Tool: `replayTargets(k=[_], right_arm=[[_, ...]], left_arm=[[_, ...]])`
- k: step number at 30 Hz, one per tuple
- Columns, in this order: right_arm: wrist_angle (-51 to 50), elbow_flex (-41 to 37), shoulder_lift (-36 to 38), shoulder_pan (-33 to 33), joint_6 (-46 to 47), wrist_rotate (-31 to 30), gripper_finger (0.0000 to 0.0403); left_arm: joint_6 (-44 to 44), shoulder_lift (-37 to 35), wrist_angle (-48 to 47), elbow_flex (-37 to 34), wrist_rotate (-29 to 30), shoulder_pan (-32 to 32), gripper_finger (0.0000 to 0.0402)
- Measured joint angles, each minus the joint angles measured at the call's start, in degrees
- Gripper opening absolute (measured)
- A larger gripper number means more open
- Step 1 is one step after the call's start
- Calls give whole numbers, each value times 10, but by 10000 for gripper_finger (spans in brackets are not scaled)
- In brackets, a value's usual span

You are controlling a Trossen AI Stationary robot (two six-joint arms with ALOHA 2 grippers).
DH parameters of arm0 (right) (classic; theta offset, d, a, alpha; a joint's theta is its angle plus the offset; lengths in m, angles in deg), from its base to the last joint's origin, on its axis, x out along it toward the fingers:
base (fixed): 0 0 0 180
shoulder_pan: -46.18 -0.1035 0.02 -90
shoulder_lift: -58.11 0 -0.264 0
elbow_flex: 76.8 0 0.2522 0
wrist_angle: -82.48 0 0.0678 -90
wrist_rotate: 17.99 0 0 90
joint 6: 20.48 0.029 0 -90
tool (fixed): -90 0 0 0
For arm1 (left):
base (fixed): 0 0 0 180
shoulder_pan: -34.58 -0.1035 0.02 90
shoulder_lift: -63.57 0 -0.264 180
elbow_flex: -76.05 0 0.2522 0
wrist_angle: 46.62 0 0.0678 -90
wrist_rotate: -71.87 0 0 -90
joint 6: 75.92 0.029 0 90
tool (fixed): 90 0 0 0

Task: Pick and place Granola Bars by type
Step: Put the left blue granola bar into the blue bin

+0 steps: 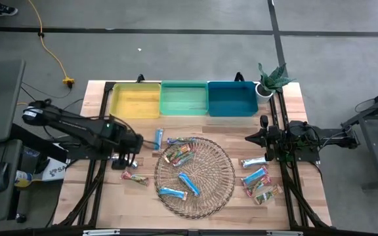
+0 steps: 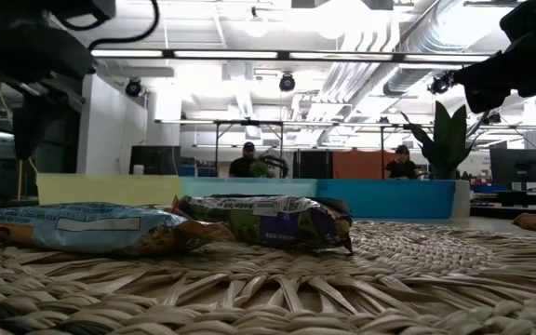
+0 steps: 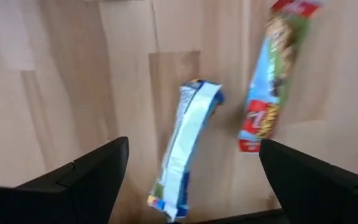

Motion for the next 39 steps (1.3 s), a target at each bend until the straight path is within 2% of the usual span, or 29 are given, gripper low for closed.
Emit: replayTargets(k=[5,9,15,20,25,39], right_arm=[[0,0,0,0,0,0,0],[0,0,0,0,0,0,0],[0,0,0,0,0,0,0],[0,0,0,0,0,0,0],[0,0,0,0,0,0,0],[0,0,0,0,0,0,0]], left_arm=[[-59,26,26,0,61,60,358],[-105,48,75,0,73,101,358],[-132,91,72,0,97,142,358],[-135,118,57,0,82,142,358],[-121,132,45,0,107,141,358],[-81,137,85,-1,122,141,358]])
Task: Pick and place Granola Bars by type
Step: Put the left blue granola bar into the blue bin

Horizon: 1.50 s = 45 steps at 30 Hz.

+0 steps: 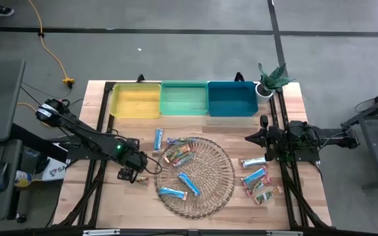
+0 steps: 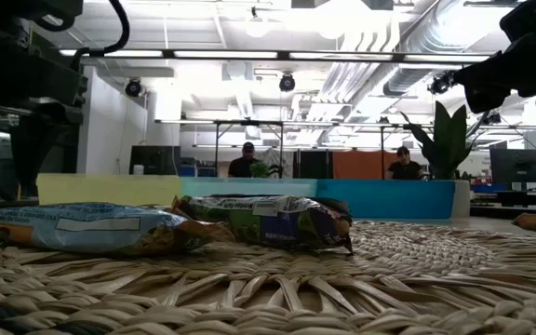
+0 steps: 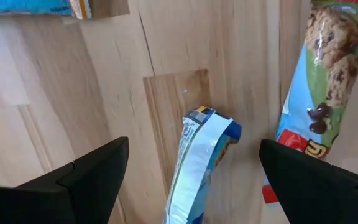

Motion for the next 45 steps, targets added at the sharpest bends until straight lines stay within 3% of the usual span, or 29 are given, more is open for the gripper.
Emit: replayTargets(k=[10,30,45], right_arm=[[0,0,0,0,0,0,0],[0,0,0,0,0,0,0],[0,0,0,0,0,0,0]], left_arm=[[-76,2,4,-46,-19,0,358],[-84,1,70,-91,-30,0,353],[-71,2,103,-91,-27,1,201]])
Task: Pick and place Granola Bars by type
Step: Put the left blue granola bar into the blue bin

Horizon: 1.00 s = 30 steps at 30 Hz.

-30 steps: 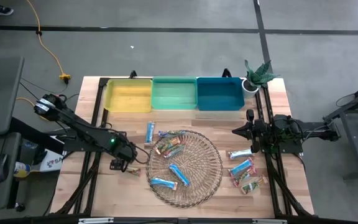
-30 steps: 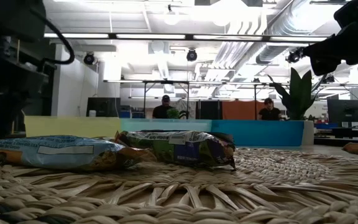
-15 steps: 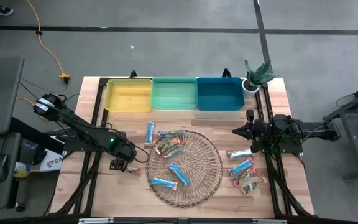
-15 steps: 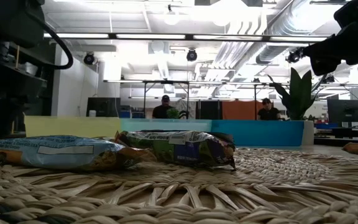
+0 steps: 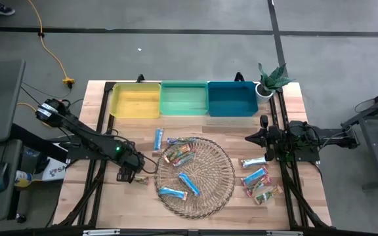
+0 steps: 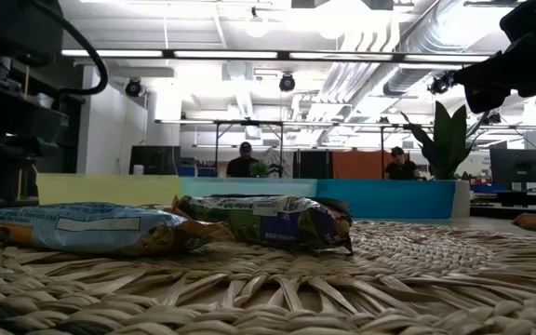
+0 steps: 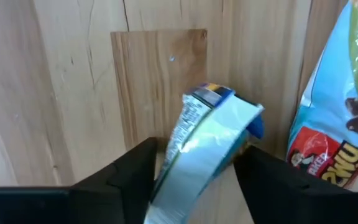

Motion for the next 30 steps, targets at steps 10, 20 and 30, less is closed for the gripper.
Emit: replayTargets(k=[10,20,30], right_arm=[[0,0,0,0,0,0,0],[0,0,0,0,0,0,0],[0,0,0,0,0,0,0]], left_arm=[[-9,0,12,0,4,0,156],[-15,0,18,1,9,-1,111],[-17,0,20,1,13,-1,70]])
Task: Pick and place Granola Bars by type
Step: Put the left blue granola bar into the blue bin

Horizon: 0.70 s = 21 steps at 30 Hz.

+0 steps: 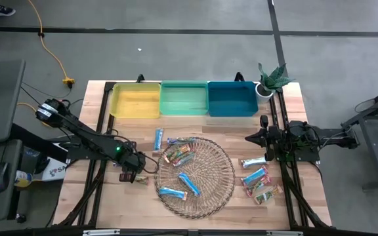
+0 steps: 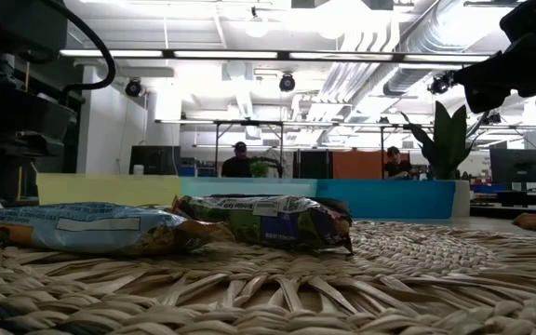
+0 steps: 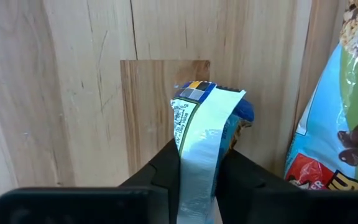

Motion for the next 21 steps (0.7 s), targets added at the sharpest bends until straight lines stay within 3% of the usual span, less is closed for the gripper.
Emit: replayTargets(k=[21], right_arm=[[0,0,0,0,0,0,0]], left_arm=[[-2,0,3,0,0,0,62]])
